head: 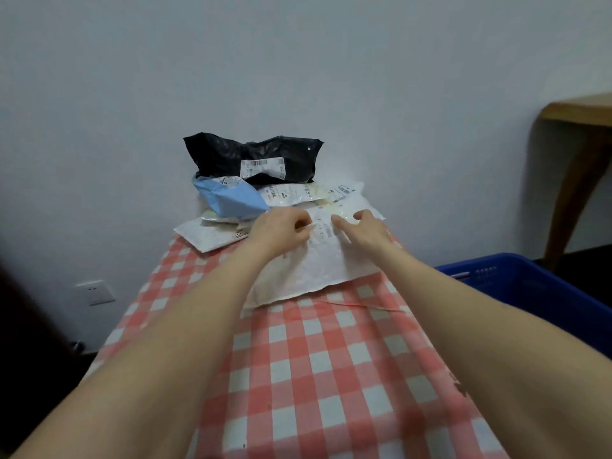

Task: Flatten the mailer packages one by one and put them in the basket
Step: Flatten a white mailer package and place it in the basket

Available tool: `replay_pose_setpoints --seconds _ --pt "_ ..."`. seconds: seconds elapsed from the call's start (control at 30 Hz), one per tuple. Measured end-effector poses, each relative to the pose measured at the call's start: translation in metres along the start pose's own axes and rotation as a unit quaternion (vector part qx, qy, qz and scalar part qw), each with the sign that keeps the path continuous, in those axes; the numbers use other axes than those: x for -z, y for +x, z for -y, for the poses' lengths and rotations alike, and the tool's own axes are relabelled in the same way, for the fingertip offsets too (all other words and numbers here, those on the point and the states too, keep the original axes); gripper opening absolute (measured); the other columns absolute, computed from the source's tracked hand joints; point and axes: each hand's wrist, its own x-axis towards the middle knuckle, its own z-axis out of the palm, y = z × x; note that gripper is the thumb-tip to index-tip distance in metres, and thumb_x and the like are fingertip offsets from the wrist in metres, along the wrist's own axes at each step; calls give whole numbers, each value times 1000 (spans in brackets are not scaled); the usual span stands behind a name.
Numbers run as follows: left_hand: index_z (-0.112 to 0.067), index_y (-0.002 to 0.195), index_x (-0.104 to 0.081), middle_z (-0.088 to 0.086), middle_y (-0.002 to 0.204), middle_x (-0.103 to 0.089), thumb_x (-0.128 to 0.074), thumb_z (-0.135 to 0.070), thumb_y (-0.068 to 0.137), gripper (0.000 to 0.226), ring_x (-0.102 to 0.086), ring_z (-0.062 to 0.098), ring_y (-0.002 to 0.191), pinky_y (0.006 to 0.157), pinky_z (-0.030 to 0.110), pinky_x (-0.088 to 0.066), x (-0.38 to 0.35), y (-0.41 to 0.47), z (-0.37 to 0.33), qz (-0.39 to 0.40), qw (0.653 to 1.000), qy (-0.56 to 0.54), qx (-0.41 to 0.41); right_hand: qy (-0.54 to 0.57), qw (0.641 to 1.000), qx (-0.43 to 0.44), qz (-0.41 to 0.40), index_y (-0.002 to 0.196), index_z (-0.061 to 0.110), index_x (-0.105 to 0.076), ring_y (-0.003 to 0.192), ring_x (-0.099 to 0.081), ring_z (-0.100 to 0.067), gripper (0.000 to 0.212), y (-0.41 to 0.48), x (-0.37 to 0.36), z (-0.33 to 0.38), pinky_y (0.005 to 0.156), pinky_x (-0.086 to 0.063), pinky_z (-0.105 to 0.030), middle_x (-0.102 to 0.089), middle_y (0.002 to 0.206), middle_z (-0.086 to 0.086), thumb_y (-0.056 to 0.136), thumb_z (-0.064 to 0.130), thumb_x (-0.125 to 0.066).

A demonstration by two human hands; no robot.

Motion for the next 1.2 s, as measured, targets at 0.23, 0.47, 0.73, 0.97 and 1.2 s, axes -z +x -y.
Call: replay_pose_setpoints --seconds 0.23,0.47,0.73,0.97,1.2 --pt "-19 128 -53 7 130 -51 -50 -32 94 36 -45 25 122 98 39 -40 -13 -8 24 -61 986 -27 151 -21 999 -30 -10 138 14 -44 126 -46 -35 78 2 4 -17 97 -42 -42 -46 139 -11 80 65 -52" --pt "-4 139 -35 16 135 -50 -48 -40 91 61 -52 35 118 92 39 -44 -42 -27 42 87 904 -197 370 42 996 -60 57 145 2 -34 136 -37 -30 79 5 -5 -37 104 -33 -36 -40 147 -11 91 57 -50" --pt "-5 137 -36 18 138 -44 -41 -5 94 44 -46 35 123 93 39 -40 -43 -38 46 -1 921 -139 363 -27 998 -38 -43 121 14 -54 113 -52 -29 31 3 -13 -33 89 -40 -31 -56 122 -7 91 12 -51" --pt "-19 91 -53 -3 90 -59 -53 -17 86 5 -55 19 82 66 32 -42 -14 -63 30 -75 979 -58 181 -108 989 84 -46 109 16 -56 95 -56 -25 27 -27 3 -19 69 -41 -30 -53 110 -3 83 12 -53" --pt "-20 102 -58 -1 102 -52 -55 -38 86 24 -52 20 92 65 29 -35 -26 -96 11 -6 991 134 -24 -320 917 236 25 96 22 -56 96 -53 -24 25 -70 -2 -31 76 -45 -34 -51 107 -1 82 41 -62"
